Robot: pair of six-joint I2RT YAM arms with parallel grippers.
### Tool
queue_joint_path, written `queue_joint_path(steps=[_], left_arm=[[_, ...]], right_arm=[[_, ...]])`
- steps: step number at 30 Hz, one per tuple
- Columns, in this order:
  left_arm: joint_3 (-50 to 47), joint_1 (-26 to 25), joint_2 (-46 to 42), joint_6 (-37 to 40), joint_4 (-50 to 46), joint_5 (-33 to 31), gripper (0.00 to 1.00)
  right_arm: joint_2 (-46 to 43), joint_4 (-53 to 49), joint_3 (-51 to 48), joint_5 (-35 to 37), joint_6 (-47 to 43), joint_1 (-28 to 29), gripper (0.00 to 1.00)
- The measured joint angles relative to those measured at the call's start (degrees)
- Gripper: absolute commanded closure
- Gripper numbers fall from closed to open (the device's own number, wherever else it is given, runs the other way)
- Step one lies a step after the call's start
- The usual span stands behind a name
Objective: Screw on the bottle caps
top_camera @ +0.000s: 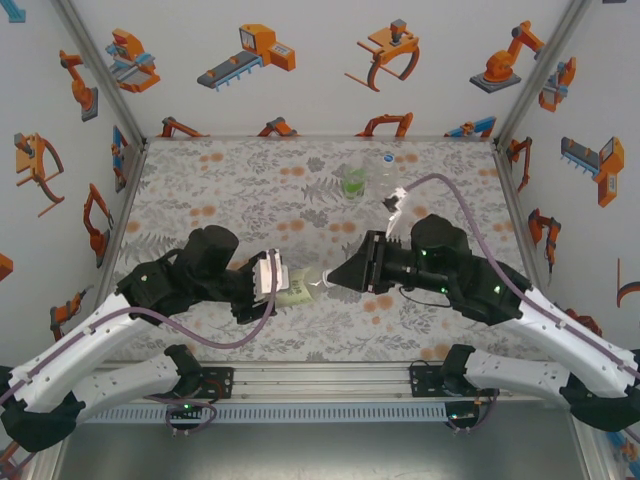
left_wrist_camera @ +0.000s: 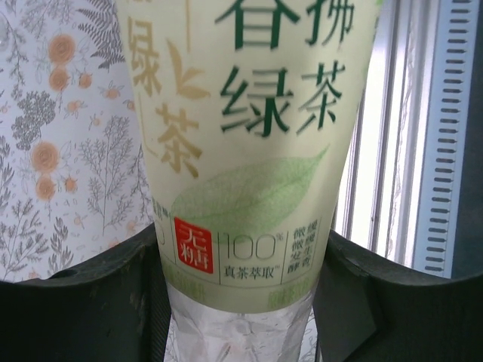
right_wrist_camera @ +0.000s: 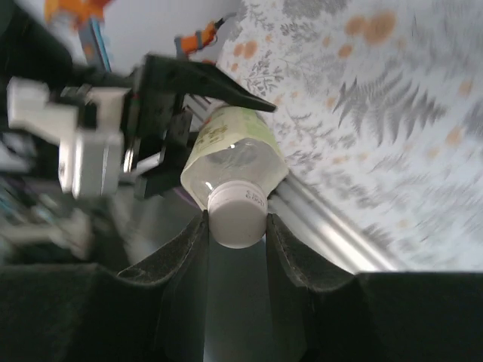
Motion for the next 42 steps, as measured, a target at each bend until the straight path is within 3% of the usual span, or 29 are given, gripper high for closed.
queue_joint_path(steps=[2, 5, 9, 12, 16, 19, 25, 32, 37, 42], left_arm=[[0.00, -0.02, 0.44, 0.02, -0.57, -0.98, 1.00], [0.00, 0.02, 1.09, 0.00, -0.70, -2.05, 1.00], [0.00, 0.02, 1.16, -0.13, 0.07, -2.64, 1.00], [0.00, 0.02, 1.14, -0.20, 2.36, -2.03, 1.00], [0.00, 0.02, 1.01, -0.17, 4.57, -0.35, 1.00], [0.00, 0.00, 0.94, -0.04, 4.74, 1.90, 1.00], [0.09, 0.02, 0.96, 0.02, 4.35, 7.06, 1.00], [1.55, 0.00, 1.11, 0.02, 3.06, 10.95, 1.00], [1.64, 0.00, 1.11, 0.00, 2.78, 12.39, 1.00], [1.64, 0.00, 1.05, -0.02, 2.73, 12.90, 1.00]], right_arm=[[-1.68, 1.53, -4.20, 1.81, 11.76, -0.24, 0.92], [-1.66, 1.16, -5.01, 3.87, 21.09, -0.31, 0.83], [0.35, -1.68, -1.51, 5.05, 22.18, -0.28, 0.64], [1.73, -2.99, 2.25, 5.40, 17.73, -0.28, 0.51], [2.27, -2.89, 6.12, 5.05, 5.20, -0.24, 0.46], [1.46, -0.68, 6.73, 2.43, -9.18, -0.24, 0.44], [0.33, -0.46, 8.44, -8.70, -42.84, -0.24, 0.44], [4.35, -11.10, 17.66, -21.73, -78.53, -0.22, 0.46], [6.38, -15.45, 19.17, -24.55, -90.66, -0.22, 0.46], [7.21, -16.72, 19.17, -25.81, -94.99, -0.24, 0.51]])
